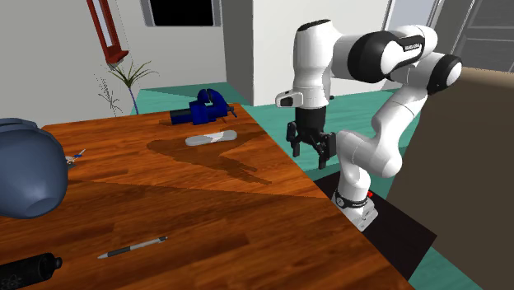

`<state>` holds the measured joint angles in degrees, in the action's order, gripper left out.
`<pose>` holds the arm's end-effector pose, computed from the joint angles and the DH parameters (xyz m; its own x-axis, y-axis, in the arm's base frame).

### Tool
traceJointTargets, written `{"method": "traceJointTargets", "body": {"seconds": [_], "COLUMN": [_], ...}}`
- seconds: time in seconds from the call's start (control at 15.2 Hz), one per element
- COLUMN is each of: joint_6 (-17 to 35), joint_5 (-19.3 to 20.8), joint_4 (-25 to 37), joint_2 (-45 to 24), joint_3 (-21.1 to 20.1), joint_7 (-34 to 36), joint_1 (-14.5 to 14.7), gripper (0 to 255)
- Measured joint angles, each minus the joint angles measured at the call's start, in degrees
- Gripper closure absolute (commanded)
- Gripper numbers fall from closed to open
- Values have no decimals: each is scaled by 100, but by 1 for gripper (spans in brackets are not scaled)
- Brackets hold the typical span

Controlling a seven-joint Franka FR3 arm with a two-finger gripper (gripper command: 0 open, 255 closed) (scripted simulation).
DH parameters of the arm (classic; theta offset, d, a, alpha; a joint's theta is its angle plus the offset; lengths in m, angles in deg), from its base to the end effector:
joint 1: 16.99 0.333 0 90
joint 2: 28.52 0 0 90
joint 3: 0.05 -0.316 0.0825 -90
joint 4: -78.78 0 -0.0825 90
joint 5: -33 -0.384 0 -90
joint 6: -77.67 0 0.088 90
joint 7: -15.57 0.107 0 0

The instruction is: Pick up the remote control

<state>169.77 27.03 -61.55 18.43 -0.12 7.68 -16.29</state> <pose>0.2990 0.0149 0.5603 0.9893 0.1457 -0.0082 0.1440 -0.9840 -0.1051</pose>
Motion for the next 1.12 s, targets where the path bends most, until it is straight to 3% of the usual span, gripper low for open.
{"method": "traceJointTargets", "body": {"seconds": [0.53,1.12], "joint_6": [347,813], "joint_5": [495,938], "joint_4": [243,1066], "joint_2": [-624,-1882], "joint_3": [615,1461], "joint_7": [-586,-1401], "joint_1": [-328,-675], "gripper": [0,0]}}
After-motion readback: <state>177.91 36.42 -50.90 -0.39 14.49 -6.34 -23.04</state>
